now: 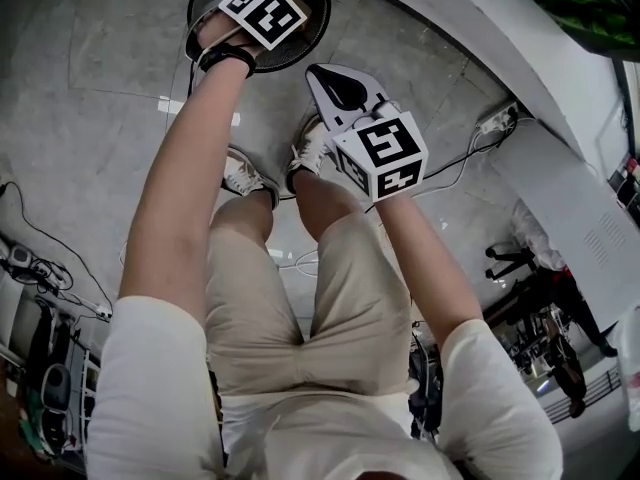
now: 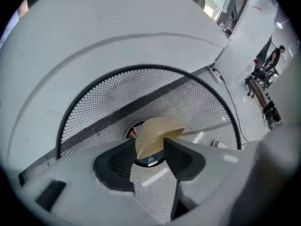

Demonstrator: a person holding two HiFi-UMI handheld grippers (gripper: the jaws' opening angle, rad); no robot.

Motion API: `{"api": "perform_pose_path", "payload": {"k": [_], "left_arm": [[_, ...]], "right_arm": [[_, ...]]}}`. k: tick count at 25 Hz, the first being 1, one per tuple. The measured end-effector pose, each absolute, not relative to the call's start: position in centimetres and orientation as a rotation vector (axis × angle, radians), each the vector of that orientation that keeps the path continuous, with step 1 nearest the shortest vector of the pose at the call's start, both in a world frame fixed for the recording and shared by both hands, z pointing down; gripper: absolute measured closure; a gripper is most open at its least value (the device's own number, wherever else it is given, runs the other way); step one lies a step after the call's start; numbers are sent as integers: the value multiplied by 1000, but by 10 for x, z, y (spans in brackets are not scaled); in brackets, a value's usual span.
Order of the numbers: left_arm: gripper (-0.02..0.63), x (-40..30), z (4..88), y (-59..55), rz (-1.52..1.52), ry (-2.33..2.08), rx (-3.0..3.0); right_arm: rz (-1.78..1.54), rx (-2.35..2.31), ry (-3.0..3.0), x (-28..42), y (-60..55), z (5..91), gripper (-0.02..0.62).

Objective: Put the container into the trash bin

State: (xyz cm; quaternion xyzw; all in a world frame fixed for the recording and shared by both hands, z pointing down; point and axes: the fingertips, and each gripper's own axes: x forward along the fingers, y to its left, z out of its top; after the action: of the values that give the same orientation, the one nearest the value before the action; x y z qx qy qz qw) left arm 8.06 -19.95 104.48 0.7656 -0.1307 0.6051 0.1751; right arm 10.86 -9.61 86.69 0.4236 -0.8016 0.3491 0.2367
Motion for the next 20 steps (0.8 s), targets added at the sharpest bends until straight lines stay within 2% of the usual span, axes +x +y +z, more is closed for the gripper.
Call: {"api": "perform_pose_path", "payload": {"k": [2, 10, 20], "left_arm": [[425, 78, 1021, -200, 1681, -400, 2205], [568, 53, 912, -202, 1482, -562, 2326], [589, 14, 761, -154, 882, -752, 2291]], "right_arm": [[957, 1157, -2194, 106, -91, 853, 594], [944, 1148, -2193, 91, -85, 788, 594], [916, 1116, -2226, 60, -72, 675, 594]]}}
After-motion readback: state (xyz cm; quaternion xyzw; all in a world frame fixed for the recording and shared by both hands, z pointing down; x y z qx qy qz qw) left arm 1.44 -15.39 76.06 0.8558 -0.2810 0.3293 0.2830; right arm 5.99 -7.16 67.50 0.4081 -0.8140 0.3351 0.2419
